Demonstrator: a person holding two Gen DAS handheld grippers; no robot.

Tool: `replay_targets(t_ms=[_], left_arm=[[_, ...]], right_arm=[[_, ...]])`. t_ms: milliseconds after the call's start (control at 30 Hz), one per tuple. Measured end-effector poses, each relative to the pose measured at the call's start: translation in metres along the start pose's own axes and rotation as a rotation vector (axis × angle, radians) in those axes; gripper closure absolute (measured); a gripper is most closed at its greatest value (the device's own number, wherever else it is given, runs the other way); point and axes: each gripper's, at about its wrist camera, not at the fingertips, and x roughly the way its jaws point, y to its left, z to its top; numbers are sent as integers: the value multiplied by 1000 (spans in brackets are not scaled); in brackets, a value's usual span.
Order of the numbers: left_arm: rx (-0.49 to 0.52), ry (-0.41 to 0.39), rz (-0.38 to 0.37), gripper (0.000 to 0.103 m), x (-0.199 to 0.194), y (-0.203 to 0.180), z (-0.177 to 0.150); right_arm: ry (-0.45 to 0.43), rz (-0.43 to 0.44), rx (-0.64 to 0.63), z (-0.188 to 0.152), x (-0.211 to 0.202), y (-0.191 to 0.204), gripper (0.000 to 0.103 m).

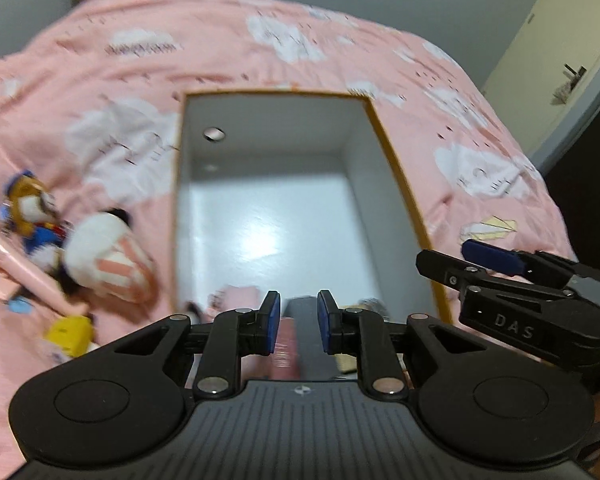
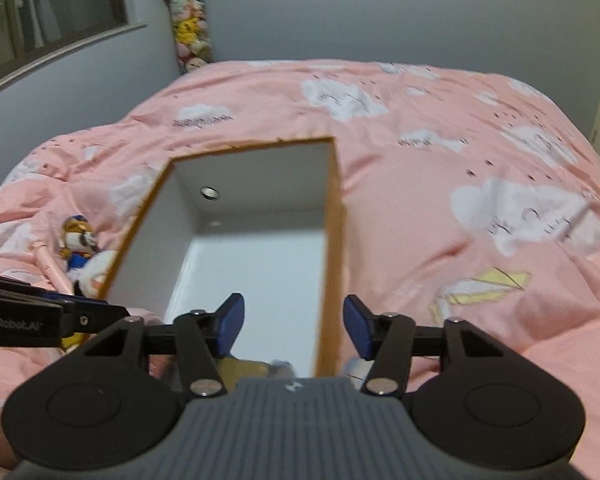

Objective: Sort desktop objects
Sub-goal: 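Lower the glitter compact into the white box and open the left gripper, then move the right gripper to the white Vaseline tube and grasp it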

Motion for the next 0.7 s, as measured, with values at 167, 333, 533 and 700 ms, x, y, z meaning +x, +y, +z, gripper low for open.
replay_targets(t_ms=[167,333,533,700], left_arm=[[0,-70,75,73,-13,16,-9],[35,-124,151,72,-26,30,-18],[63,-166,196,64,-37,44,-30],[-7,-149,233,54,-41,72,-35]], right_arm=[[-40,48,-52,4,-1,28,31],[-62,52,-151,7,3,57,25],[-26,96,-193,10,11,81,17],[3,156,-227,11,18,103,14]])
